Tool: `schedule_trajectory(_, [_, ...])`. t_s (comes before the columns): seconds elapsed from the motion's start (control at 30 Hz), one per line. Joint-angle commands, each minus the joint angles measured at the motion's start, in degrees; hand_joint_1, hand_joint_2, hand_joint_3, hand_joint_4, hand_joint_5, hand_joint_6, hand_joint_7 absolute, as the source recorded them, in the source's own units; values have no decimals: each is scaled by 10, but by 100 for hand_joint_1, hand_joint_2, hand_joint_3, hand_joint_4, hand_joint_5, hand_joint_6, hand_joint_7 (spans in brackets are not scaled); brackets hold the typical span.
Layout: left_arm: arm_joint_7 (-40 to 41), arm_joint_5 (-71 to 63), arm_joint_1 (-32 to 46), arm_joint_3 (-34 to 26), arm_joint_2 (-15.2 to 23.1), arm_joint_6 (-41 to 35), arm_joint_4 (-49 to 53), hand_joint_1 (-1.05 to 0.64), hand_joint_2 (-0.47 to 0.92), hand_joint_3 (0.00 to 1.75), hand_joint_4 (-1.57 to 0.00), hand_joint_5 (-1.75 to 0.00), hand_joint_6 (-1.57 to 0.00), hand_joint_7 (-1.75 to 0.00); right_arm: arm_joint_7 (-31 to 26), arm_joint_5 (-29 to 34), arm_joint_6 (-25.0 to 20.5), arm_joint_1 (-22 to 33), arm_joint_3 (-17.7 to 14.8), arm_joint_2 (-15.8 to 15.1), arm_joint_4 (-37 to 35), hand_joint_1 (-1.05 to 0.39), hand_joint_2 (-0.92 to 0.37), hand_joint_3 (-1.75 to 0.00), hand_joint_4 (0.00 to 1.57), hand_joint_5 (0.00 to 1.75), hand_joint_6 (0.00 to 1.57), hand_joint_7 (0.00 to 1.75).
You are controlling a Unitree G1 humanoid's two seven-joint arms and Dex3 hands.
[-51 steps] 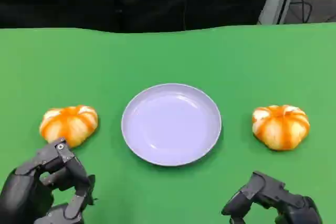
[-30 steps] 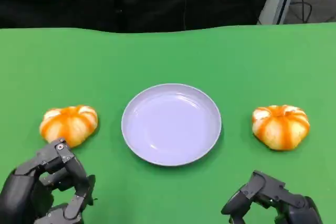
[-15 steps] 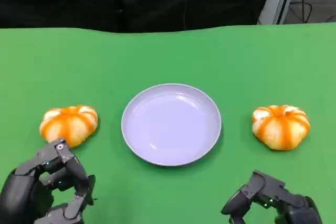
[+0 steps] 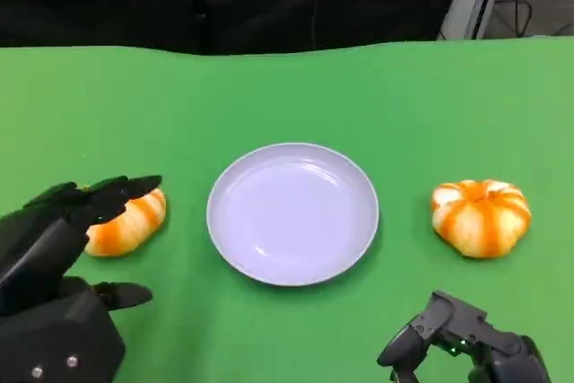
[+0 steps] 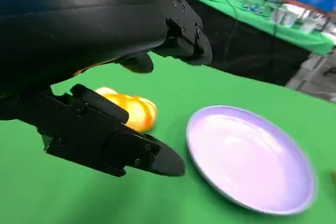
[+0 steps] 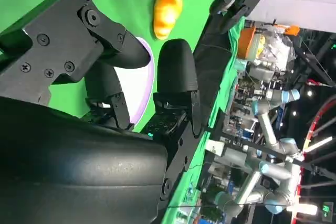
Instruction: Grasp the bread from the table and place it into the plate.
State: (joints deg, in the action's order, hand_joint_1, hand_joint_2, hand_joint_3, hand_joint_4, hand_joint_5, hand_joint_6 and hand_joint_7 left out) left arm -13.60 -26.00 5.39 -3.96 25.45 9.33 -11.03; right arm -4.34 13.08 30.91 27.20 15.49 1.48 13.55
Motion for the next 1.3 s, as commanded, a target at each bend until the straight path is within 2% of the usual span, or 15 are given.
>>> schedule_trajectory(0.03, [24, -61, -29, 19, 30, 0, 16, -61, 92, 5, -2, -36, -23, -1, -3, -3, 2, 3, -3, -2, 6, -10, -34, -128, 70, 159, 77, 131])
schedule_trajectory(0.13, [32, -104, -46, 35, 39, -9, 25, -63, 92, 7, 0, -32, -22, 0, -2, -6, 2, 4, -3, -2, 6, -10, -34, -128, 69, 159, 77, 131])
schedule_trajectory(0.33, [62, -185, -102, 91, 32, -42, 84, -62, 92, 4, -1, -29, -22, 0, -2, -7, 1, 7, -3, -3, 8, -10, -34, -128, 70, 159, 77, 131])
schedule_trajectory(0.47, [74, -192, -109, 101, 34, -47, 94, -62, 92, 3, -1, -31, -23, -1, -2, -7, 0, 8, -3, -3, 8, -10, -34, -128, 70, 159, 77, 131])
schedule_trajectory(0.6, [93, -235, -172, 149, 19, -73, 178, -58, 92, 2, -1, -32, -23, -1, -2, -1, 1, 12, -4, -4, 13, -9, -34, -128, 70, 159, 77, 131])
schedule_trajectory(0.73, [102, -232, -177, 158, 23, -78, 186, -57, 92, 1, 0, -32, -24, 0, -2, -1, 0, 12, -3, -4, 14, -9, -34, -128, 71, 159, 77, 131])
schedule_trajectory(0.87, [137, -261, -300, 229, -27, -99, 438, -57, 92, 1, -3, -34, -24, -1, 2, -7, -2, 24, 0, -6, 22, -9, -34, -129, 71, 159, 77, 131])
schedule_trajectory(0.97, [163, -262, -336, 251, -40, -101, 516, -54, 92, 3, -5, -34, -24, 0, 3, -8, -2, 26, -1, -8, 23, -9, -35, -127, 70, 159, 76, 131])
schedule_trajectory(1.07, [182, -251, -353, 265, -41, -95, 549, -54, 92, 4, -6, -33, -24, 0, 4, -8, -2, 27, -1, -8, 24, -10, -35, -126, 69, 159, 76, 132])
schedule_trajectory(1.1, [188, -254, -372, 278, -53, -98, 600, -54, 92, 4, -6, -33, -24, 0, 5, -8, -2, 29, 1, -8, 24, -10, -35, -126, 69, 159, 76, 132])
schedule_trajectory(1.2, [198, -247, -413, 302, -79, -103, 716, -41, 92, 5, -14, -27, -28, -1, 6, -6, -2, 34, 5, -9, 27, -10, -36, -125, 70, 159, 76, 132])
schedule_trajectory(1.27, [199, -234, -427, 307, -85, -100, 751, -37, 92, 5, -18, -24, -30, -1, 6, -5, -5, 35, 6, -8, 30, -10, -36, -125, 70, 159, 76, 131])
schedule_trajectory(1.3, [198, -228, -431, 308, -86, -98, 762, -33, 92, 7, -26, -22, -34, -2, 6, -4, -6, 36, 7, -8, 32, -10, -36, -125, 70, 158, 76, 131])
